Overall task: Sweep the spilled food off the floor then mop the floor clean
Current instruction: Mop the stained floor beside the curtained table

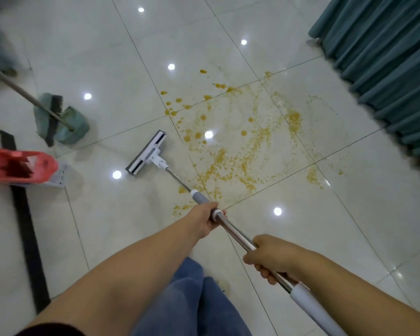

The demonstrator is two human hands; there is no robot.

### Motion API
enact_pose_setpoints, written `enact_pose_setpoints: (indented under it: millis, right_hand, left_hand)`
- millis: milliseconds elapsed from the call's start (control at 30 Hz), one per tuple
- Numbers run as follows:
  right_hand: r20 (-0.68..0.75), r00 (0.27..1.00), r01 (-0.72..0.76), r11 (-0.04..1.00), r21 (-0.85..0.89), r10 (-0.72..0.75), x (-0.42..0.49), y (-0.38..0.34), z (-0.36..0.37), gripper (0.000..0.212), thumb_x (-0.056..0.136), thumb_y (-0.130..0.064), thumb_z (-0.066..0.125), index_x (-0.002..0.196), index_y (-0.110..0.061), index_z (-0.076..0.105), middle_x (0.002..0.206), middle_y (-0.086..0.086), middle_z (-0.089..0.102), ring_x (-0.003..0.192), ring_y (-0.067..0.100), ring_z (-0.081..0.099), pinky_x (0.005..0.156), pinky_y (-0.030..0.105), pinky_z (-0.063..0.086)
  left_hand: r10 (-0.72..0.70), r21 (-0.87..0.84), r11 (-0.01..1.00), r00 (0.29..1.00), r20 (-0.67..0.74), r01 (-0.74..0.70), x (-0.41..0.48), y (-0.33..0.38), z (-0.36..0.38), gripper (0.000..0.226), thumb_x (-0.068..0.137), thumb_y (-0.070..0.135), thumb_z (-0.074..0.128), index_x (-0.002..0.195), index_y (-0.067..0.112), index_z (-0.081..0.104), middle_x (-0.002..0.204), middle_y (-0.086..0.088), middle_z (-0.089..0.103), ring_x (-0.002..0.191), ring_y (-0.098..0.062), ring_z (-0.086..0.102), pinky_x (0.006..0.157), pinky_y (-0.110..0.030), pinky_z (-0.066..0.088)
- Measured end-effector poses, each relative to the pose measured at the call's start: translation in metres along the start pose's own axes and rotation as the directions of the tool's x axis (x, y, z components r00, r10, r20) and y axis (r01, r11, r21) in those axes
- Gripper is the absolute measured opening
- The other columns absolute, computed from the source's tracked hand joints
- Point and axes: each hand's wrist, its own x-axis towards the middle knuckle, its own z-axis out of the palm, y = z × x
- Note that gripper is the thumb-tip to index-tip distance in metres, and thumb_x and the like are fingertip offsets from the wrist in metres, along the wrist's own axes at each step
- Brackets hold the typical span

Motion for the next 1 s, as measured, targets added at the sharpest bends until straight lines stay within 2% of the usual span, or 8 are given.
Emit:
enact_pose_setpoints:
  millis: [100, 233, 367, 467, 567, 733, 900, 1000]
  right_hand:
    - [-0.019, 1.000, -0.002, 0.996, -0.085, 0.000, -0.006, 0.007, -0.003, 0.015, 0.092, -0.026, 0.055, 0.091, -0.013, 0.047, 0.069, 0.005, 0.052, 0.048, 0.012, 0.048, 0.042, 0.022, 0.044]
    - [0.003, 1.000, -0.014, 0.999, -0.050, 0.014, -0.015, 0.027, -0.010, 0.019, 0.095, -0.029, 0.051, 0.091, -0.012, 0.046, 0.067, 0.005, 0.050, 0.046, 0.012, 0.045, 0.043, 0.024, 0.042]
    - [-0.015, 0.999, -0.049, 0.997, 0.055, 0.050, -0.007, 0.021, -0.009, 0.020, 0.096, -0.030, 0.050, 0.093, -0.010, 0.046, 0.065, 0.005, 0.047, 0.044, 0.012, 0.041, 0.042, 0.023, 0.040]
    - [-0.046, 0.994, -0.097, 0.994, 0.050, 0.100, 0.011, -0.006, 0.000, 0.021, 0.097, -0.032, 0.049, 0.097, -0.011, 0.049, 0.065, 0.004, 0.048, 0.046, 0.011, 0.041, 0.043, 0.022, 0.041]
    - [-0.048, 0.993, -0.104, 0.992, 0.065, 0.107, 0.039, -0.050, 0.005, 0.021, 0.097, -0.033, 0.048, 0.101, -0.012, 0.049, 0.067, 0.004, 0.048, 0.048, 0.011, 0.041, 0.043, 0.021, 0.041]
    - [-0.052, 0.998, -0.012, 0.992, 0.124, 0.019, 0.090, -0.141, -0.001, 0.021, 0.098, -0.031, 0.046, 0.098, -0.010, 0.049, 0.064, 0.003, 0.045, 0.044, 0.010, 0.039, 0.040, 0.020, 0.036]
    - [-0.039, 0.998, 0.053, 0.988, 0.144, -0.048, 0.155, -0.228, -0.001, 0.024, 0.098, -0.030, 0.046, 0.097, -0.006, 0.048, 0.062, 0.004, 0.043, 0.045, 0.013, 0.039, 0.039, 0.020, 0.035]
    - [-0.027, 0.996, 0.082, 0.990, 0.118, -0.079, 0.186, -0.268, 0.003, 0.026, 0.097, -0.031, 0.045, 0.086, -0.007, 0.047, 0.058, 0.004, 0.042, 0.044, 0.015, 0.040, 0.042, 0.023, 0.037]
  left_hand:
    - [0.003, 0.089, 0.996, 1.000, 0.004, -0.004, 0.003, -0.014, 0.006, 0.024, 0.093, 0.006, 0.056, 0.113, -0.003, 0.046, 0.084, -0.015, 0.056, 0.066, -0.023, 0.060, 0.053, -0.035, 0.056]
    - [-0.001, 0.103, 0.995, 1.000, 0.016, 0.000, 0.003, -0.035, 0.017, 0.022, 0.093, 0.006, 0.055, 0.110, -0.003, 0.046, 0.085, -0.016, 0.055, 0.064, -0.023, 0.059, 0.053, -0.035, 0.057]
    - [0.046, 0.047, 0.998, 0.999, 0.005, -0.047, 0.015, -0.035, 0.019, 0.029, 0.094, 0.009, 0.053, 0.119, -0.003, 0.044, 0.091, -0.017, 0.054, 0.064, -0.022, 0.058, 0.067, -0.037, 0.057]
    - [0.073, -0.051, 0.996, 0.997, -0.025, -0.074, 0.026, -0.018, 0.016, 0.031, 0.097, 0.013, 0.048, 0.124, 0.000, 0.040, 0.086, -0.015, 0.054, 0.060, -0.021, 0.059, 0.070, -0.034, 0.058]
    - [0.088, -0.158, 0.983, 0.994, -0.058, -0.096, 0.045, 0.025, 0.004, 0.030, 0.098, 0.016, 0.046, 0.124, 0.002, 0.040, 0.085, -0.013, 0.052, 0.062, -0.020, 0.058, 0.063, -0.032, 0.057]
    - [0.159, -0.072, 0.984, 0.983, -0.093, -0.165, 0.083, 0.132, -0.019, 0.025, 0.100, 0.020, 0.043, 0.119, 0.003, 0.040, 0.075, -0.009, 0.050, 0.056, -0.016, 0.048, 0.046, -0.025, 0.047]
    - [0.220, 0.009, 0.975, 0.967, -0.132, -0.221, 0.126, 0.228, -0.048, 0.018, 0.100, 0.020, 0.044, 0.104, 0.003, 0.039, 0.067, -0.008, 0.046, 0.052, -0.017, 0.045, 0.048, -0.028, 0.043]
    - [0.249, 0.044, 0.969, 0.951, -0.185, -0.245, 0.149, 0.271, -0.065, 0.019, 0.099, 0.020, 0.044, 0.090, 0.005, 0.039, 0.067, -0.007, 0.044, 0.051, -0.016, 0.045, 0.048, -0.027, 0.042]
